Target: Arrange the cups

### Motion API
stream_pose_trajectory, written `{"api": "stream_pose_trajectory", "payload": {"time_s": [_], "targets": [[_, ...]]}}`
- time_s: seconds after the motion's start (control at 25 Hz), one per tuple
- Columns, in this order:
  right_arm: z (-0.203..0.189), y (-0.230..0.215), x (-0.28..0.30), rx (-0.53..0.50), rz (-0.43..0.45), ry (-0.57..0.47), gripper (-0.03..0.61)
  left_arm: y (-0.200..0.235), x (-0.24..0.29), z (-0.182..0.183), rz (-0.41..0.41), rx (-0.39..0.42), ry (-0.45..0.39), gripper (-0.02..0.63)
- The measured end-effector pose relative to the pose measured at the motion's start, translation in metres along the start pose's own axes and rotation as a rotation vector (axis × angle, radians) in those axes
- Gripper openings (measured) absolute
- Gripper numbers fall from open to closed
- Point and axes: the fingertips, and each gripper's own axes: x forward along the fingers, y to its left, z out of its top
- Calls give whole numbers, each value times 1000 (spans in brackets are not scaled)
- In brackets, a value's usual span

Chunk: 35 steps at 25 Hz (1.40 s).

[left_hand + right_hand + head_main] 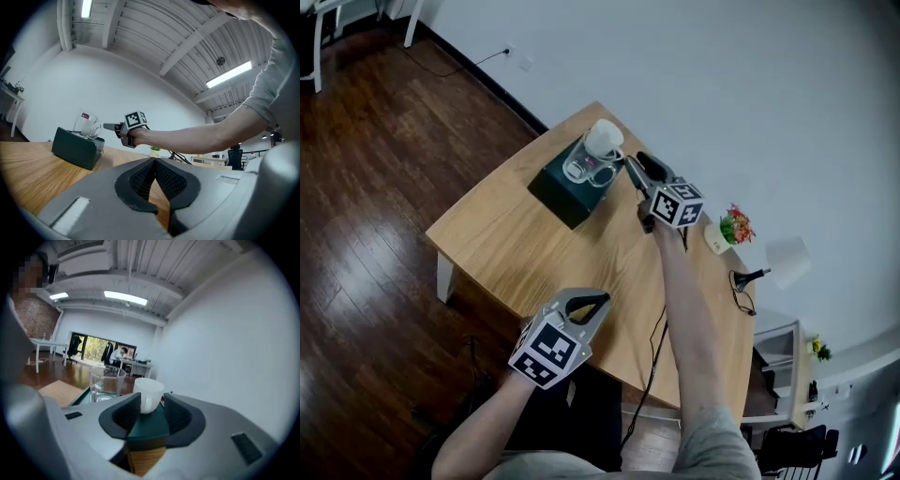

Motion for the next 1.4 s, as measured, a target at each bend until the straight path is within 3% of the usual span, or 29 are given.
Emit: {"api": "stream_pose_trajectory", "payload": {"time_s": [0.12, 0.36, 0.4, 0.48, 0.84, 1.2, 1.4], "targets": [[-16, 7, 22, -51, 19, 86, 151, 1, 0, 0, 0, 12, 0, 11], [-23, 14, 45, -61, 37, 116, 147, 1, -1, 2, -3, -7, -14, 11], [-24, 14, 46, -73, 35, 121, 120, 1, -1, 2, -3, -6, -15, 11], [-25, 14, 48, -81, 33, 116, 89, 1, 0, 2, -4, -2, -13, 11], [-12, 22, 45, -62, 30, 61, 64, 2, 0, 3, -4, 0, -11, 11], [-20, 12, 25, 222, 28, -51, 63, 1, 0, 1, -6, 8, -8, 11], [-22, 1, -9, 307, -7, -122, 63, 0, -2, -1, -6, 22, -1, 11]]}}
